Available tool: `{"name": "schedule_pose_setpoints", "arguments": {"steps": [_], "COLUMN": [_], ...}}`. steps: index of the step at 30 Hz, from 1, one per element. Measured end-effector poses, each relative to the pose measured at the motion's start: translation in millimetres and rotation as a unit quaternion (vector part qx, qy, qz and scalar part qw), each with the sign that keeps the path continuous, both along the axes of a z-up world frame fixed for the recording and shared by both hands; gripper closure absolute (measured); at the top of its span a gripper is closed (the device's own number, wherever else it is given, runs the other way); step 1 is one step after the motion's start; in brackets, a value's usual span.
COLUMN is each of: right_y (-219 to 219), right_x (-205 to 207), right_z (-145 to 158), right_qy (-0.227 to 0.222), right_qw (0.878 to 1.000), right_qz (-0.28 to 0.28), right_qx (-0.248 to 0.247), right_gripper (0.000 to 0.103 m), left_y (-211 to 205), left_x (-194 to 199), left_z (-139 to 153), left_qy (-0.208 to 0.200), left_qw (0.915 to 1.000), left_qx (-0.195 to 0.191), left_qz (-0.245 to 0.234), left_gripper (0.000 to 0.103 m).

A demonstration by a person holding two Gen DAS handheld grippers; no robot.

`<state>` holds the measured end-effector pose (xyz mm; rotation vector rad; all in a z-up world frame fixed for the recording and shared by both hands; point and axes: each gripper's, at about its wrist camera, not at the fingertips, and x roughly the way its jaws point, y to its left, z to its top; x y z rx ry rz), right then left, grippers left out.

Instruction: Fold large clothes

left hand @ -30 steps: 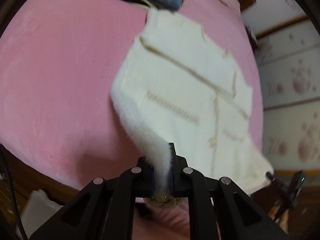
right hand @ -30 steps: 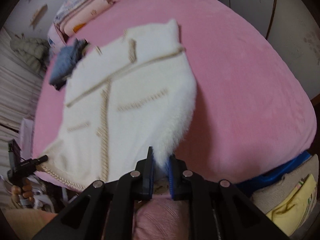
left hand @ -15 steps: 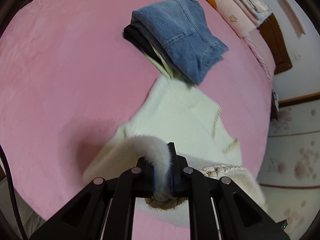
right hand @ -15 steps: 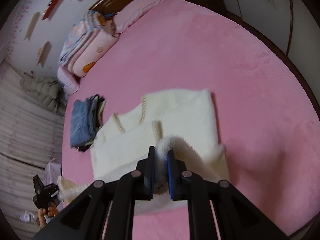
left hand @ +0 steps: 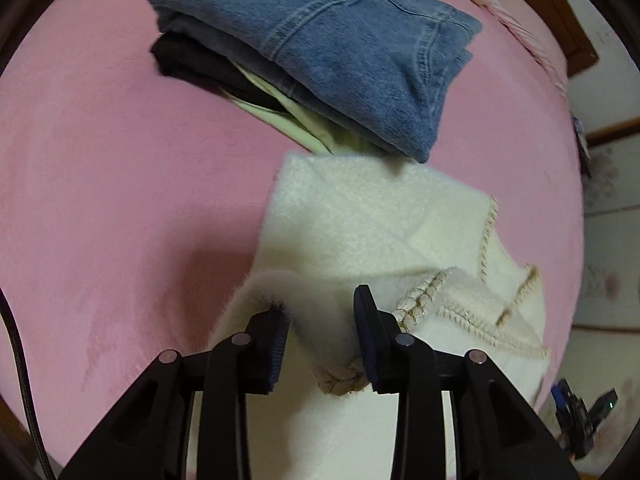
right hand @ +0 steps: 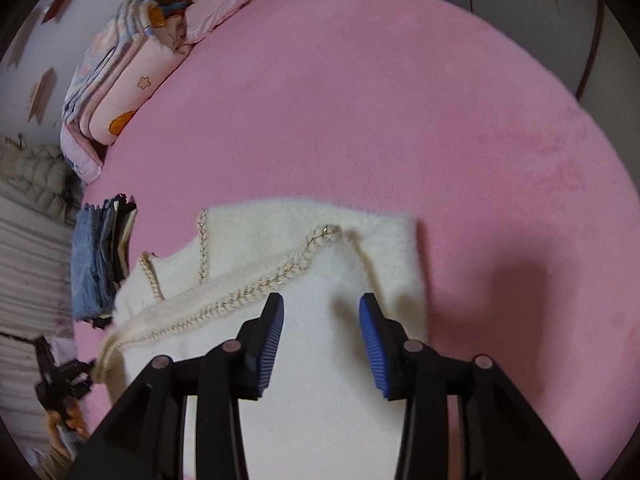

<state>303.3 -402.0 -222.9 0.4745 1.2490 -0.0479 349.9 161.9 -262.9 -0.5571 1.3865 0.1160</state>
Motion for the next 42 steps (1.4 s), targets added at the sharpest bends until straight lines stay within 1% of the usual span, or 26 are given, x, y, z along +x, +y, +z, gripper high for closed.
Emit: {"name": "schedule_pose_setpoints", "arguments": {"steps": [1,4,6,7,11,14,15,16,17,18,19,20,22,23,25,27,29,31,34,35,36,38,39,40,41,42], "right_y": [1,6,7,8,13,21,24,26,29,30,31,32,34,34,33,32,31,31,27,27,26,25,25,26,26,27], "right_x": [-2,0,4,7,21,31,34,35,36,37,37,38,40,40,41,41,42,41,38,38,37,37,36,37,37,37], "right_z": [2,1,-6,-11,-31,-47,-52,-56,-59,-61,-63,-65,-69,-70,-72,-73,-74,-76,-75,-75,-74,-74,-73,-74,-73,-73], "right_qy": [-0.005,-0.007,-0.002,0.002,0.015,0.029,0.035,0.038,0.039,0.039,0.039,0.039,0.041,0.041,0.040,0.037,0.033,0.028,0.023,0.023,0.023,0.023,0.022,0.022,0.022,0.021], "right_qw": [1.000,0.998,0.997,0.997,0.995,0.994,0.994,0.993,0.992,0.992,0.991,0.991,0.990,0.990,0.990,0.990,0.990,0.991,0.991,0.991,0.991,0.991,0.991,0.991,0.991,0.991], "right_qz": [0.010,0.037,0.050,0.053,0.061,0.073,0.078,0.084,0.089,0.093,0.097,0.099,0.103,0.105,0.109,0.112,0.112,0.113,0.114,0.113,0.113,0.114,0.113,0.113,0.114,0.117], "right_qx": [-0.013,-0.042,-0.055,-0.060,-0.071,-0.070,-0.073,-0.076,-0.078,-0.081,-0.080,-0.081,-0.086,-0.087,-0.086,-0.081,-0.075,-0.070,-0.067,-0.067,-0.067,-0.067,-0.066,-0.066,-0.065,-0.066], "right_gripper": [0.058,0.057,0.057,0.057,0.057,0.057,0.055,0.051,0.049,0.045,0.042,0.041,0.040,0.040,0.039,0.039,0.039,0.039,0.039,0.039,0.039,0.039,0.040,0.041,0.042,0.045], "left_y": [3,16,22,24,28,28,30,33,37,40,44,46,49,49,44,37,29,23,8,2,-3,-13,-16,-20,-21,-21], "left_x": [-1,-3,-1,-1,1,2,2,2,2,2,0,-1,2,5,11,15,18,22,27,29,30,33,34,33,33,33], "left_z": [0,2,2,5,9,13,14,15,19,22,30,38,46,45,41,36,27,16,0,-5,-9,-19,-24,-29,-32,-34], "left_qy": [-0.005,-0.024,-0.031,-0.034,-0.037,-0.047,-0.051,-0.057,-0.069,-0.088,-0.113,-0.135,-0.157,-0.156,-0.150,-0.145,-0.137,-0.131,-0.126,-0.124,-0.122,-0.111,-0.106,-0.101,-0.097,-0.094], "left_qw": [0.9999,0.9979,0.9965,0.9958,0.9945,0.9920,0.9909,0.9894,0.9883,0.9880,0.9876,0.9865,0.9844,0.9848,0.9860,0.9851,0.9822,0.9784,0.9696,0.9659,0.9634,0.9579,0.9557,0.9531,0.9512,0.9499], "left_qx": [-0.010,-0.057,-0.074,-0.081,-0.089,-0.110,-0.120,-0.131,-0.135,-0.127,-0.108,-0.093,-0.080,-0.075,-0.051,-0.027,0.002,0.027,0.052,0.059,0.063,0.075,0.081,0.091,0.109,0.124], "left_qz": [-0.008,-0.020,-0.023,-0.026,-0.041,-0.041,-0.035,-0.026,-0.014,-0.004,0.006,0.010,-0.001,-0.013,-0.051,-0.088,-0.128,-0.158,-0.203,-0.219,-0.230,-0.254,-0.262,-0.270,-0.272,-0.271], "left_gripper": [0.071,0.068,0.067,0.066,0.066,0.065,0.062,0.059,0.048,0.032,0.024,0.014,0.013,0.013,0.013,0.013,0.013,0.014,0.023,0.029,0.033,0.036,0.044,0.049,0.058,0.073]}}
